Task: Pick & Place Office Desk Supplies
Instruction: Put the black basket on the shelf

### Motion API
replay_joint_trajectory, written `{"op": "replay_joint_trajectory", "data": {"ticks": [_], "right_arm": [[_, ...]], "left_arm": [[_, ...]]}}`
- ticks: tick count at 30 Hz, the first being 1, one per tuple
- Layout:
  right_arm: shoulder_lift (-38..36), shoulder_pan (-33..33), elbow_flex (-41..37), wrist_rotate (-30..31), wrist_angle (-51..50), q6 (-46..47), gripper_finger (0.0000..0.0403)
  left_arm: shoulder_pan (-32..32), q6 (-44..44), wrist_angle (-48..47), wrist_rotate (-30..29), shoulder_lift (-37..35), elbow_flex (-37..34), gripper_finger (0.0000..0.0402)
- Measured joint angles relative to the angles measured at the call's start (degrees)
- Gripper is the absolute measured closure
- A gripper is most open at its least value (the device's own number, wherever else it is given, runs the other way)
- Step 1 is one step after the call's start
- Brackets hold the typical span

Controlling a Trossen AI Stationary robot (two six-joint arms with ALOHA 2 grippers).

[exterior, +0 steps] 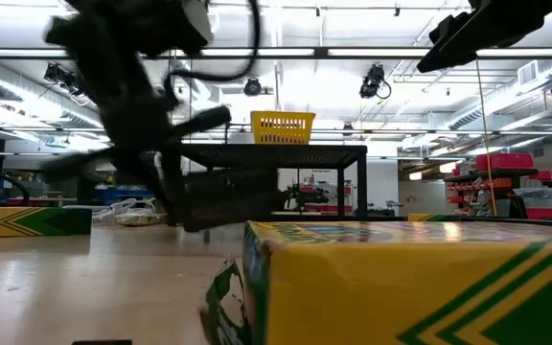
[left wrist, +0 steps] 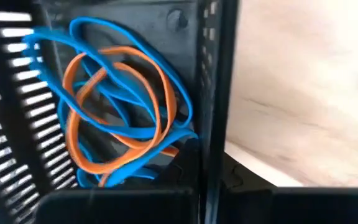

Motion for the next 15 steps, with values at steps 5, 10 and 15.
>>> {"op": "replay_joint_trajectory", "data": {"ticks": [5,10,15], "right_arm": [[0.0,0.0,0.01,-0.01,-0.39,0.04,0.019],[0.04,0.0,0.01,-0.58,-0.36,0.04,0.019],[0.04,0.0,0.01,-0.6,0.08,0.04,0.019]], "left_arm": [[-3.18,-3.68,-10.18,-0.12,-5.7,0.0,0.0399],[-4.1,-8.01,-20.35,1.55,-13.32,0.0,0.04],[-3.1,-4.42,-26.49,1.72,-20.04,0.04,0.04]]}}
